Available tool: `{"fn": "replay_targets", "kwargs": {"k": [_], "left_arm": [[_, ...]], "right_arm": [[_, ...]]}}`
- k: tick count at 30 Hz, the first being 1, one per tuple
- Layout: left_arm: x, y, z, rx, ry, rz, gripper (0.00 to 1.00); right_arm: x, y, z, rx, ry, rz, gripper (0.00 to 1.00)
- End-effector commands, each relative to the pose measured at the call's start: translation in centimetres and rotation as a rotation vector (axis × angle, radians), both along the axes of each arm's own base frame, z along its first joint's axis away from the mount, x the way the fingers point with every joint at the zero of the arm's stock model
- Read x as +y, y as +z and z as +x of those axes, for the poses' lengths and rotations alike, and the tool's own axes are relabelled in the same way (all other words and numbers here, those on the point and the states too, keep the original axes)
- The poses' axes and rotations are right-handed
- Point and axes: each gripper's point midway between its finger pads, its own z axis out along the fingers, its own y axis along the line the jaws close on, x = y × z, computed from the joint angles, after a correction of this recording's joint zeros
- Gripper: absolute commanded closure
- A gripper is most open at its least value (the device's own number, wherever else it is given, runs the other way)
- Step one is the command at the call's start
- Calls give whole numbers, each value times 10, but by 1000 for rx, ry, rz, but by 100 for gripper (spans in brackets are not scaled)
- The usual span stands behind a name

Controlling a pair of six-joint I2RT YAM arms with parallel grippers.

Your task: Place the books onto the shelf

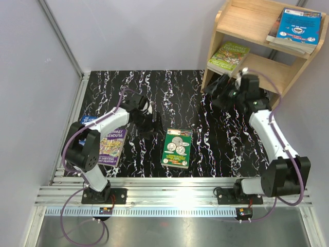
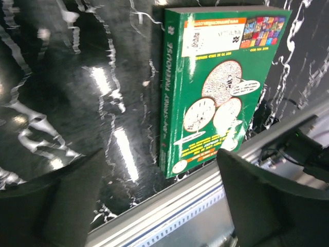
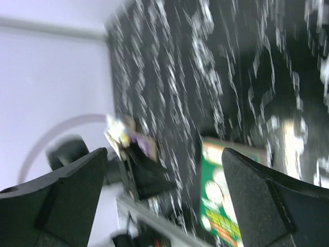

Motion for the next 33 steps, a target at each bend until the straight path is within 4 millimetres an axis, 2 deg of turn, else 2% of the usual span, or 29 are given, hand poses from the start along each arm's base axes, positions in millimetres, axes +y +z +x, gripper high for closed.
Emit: {"fn": "replay_targets", "kwargs": {"k": [1,2,3,5,9,12,15,19,20,23,26,27,28,31,32,33], "left_arm": [[-28,-11,-12,67,-92,-140,1],[-32,-14,-15,84,-100,-153,1],[-39,-19,-17,96,-113,-161,1],[-46,-24,-20,122,-112,-173,1],[-58,-44,-28,163,-122,-158,1],[-65,-57,-36,187,-131,-151,1],[-69,-67,-43,215,-137,-152,1],[-81,-71,-58,277,-136,-221,1],[-87,-70,-55,263,-137,-258,1],[-92,-68,-60,283,-127,-302,1],[-91,-60,-63,271,-134,-320,1],[-91,-57,-63,265,-137,-324,1],[-90,-54,-63,263,-136,-324,1],[-90,-43,-61,229,-142,-327,1],[-89,-36,-61,221,-145,-328,1],[-89,-33,-59,206,-151,-328,1]], "right_arm": [[32,-105,-68,317,198,-4,0],[36,-118,-77,347,210,-14,0],[47,-137,-95,390,245,-29,0],[49,-163,-111,463,240,-49,0],[57,-189,-123,500,237,-35,0],[63,-217,-136,545,260,-61,0],[74,-233,-145,566,289,-70,0],[98,-255,-157,608,334,-42,0],[105,-257,-160,600,355,-39,0],[107,-264,-165,624,365,-41,3],[102,-251,-168,595,358,-54,34],[99,-240,-165,556,347,-68,56],[93,-237,-171,575,336,-90,68],[83,-212,-172,506,302,-118,90],[78,-208,-179,518,294,-128,90],[75,-192,-177,469,276,-123,91]]}}
